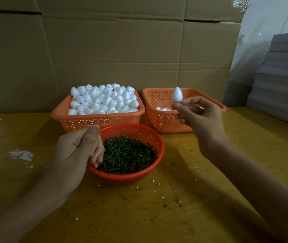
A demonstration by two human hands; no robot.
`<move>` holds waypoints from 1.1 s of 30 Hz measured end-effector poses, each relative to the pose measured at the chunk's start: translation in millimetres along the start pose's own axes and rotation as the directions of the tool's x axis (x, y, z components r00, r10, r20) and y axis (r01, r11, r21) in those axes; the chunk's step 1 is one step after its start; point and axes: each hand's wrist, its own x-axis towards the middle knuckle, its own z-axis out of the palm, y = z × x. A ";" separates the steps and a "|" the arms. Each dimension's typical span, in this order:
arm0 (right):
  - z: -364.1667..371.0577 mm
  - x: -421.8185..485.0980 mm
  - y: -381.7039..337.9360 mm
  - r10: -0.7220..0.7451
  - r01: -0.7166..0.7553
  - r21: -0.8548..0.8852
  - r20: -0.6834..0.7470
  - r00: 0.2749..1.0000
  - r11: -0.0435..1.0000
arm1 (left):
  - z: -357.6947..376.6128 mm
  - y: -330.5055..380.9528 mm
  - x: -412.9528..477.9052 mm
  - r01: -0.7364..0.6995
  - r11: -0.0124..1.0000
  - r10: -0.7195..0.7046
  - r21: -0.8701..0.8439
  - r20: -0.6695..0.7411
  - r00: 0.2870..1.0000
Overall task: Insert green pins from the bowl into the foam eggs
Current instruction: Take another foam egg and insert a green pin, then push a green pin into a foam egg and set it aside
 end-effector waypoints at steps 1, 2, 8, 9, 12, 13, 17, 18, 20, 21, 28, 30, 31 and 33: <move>-6.3 4.3 0.6 0.005 -0.005 -0.001 -0.046 0.999 1.000 | -0.5 0.1 0.1 0.006 1.000 -0.006 -0.005 0.006 1.000; -12.5 8.0 1.8 0.007 -0.008 -0.010 -0.089 0.996 1.000 | -0.7 0.3 0.2 0.013 1.000 -0.012 -0.007 0.010 1.000; -35.8 21.0 10.5 0.014 -0.042 -0.116 -0.232 0.973 0.992 | 0.7 0.9 0.1 0.009 1.000 -0.009 -0.015 0.038 0.999; -36.8 22.2 11.7 0.015 -0.046 -0.121 -0.245 0.969 0.992 | 1.0 1.0 0.2 0.010 1.000 -0.009 -0.016 0.043 0.999; -38.7 24.5 14.8 0.018 -0.051 -0.120 -0.265 0.964 0.991 | 1.5 1.6 0.3 0.006 1.000 -0.005 -0.016 0.050 0.999; -39.3 24.8 15.9 0.020 -0.053 -0.116 -0.267 0.963 0.992 | 1.2 1.5 0.2 0.005 1.000 -0.004 -0.015 0.053 0.999; -42.0 25.7 18.3 0.026 -0.062 -0.118 -0.286 0.958 0.991 | 0.7 1.1 0.1 -0.004 1.000 0.005 -0.012 0.064 0.998; -42.8 26.2 18.8 0.028 -0.065 -0.117 -0.292 0.956 0.991 | 0.9 1.0 0.2 -0.006 1.000 0.007 -0.011 0.064 0.998; -44.2 27.0 19.8 0.036 -0.075 -0.116 -0.303 0.952 0.990 | 1.3 1.4 0.4 -0.004 1.000 0.005 -0.011 0.063 0.998; -44.7 27.5 20.2 0.040 -0.080 -0.117 -0.307 0.951 0.990 | 1.4 1.6 0.3 -0.003 1.000 0.004 -0.011 0.061 0.998; -48.0 31.4 22.4 0.035 -0.080 -0.138 -0.302 0.953 0.987 | 0.7 0.0 -0.9 -0.001 1.000 0.001 0.002 0.063 0.998; -48.1 32.3 23.2 0.018 -0.069 -0.169 -0.286 0.958 0.983 | 0.6 -0.3 -0.8 -0.005 1.000 0.004 0.005 0.068 0.998; -47.8 32.5 23.8 0.007 -0.060 -0.182 -0.278 0.961 0.982 | 0.7 -0.4 -0.7 -0.006 1.000 0.006 0.007 0.068 0.998; -47.1 32.6 24.8 -0.006 -0.047 -0.192 -0.263 0.965 0.980 | 0.9 -0.3 -0.8 -0.004 1.000 0.004 0.005 0.066 0.998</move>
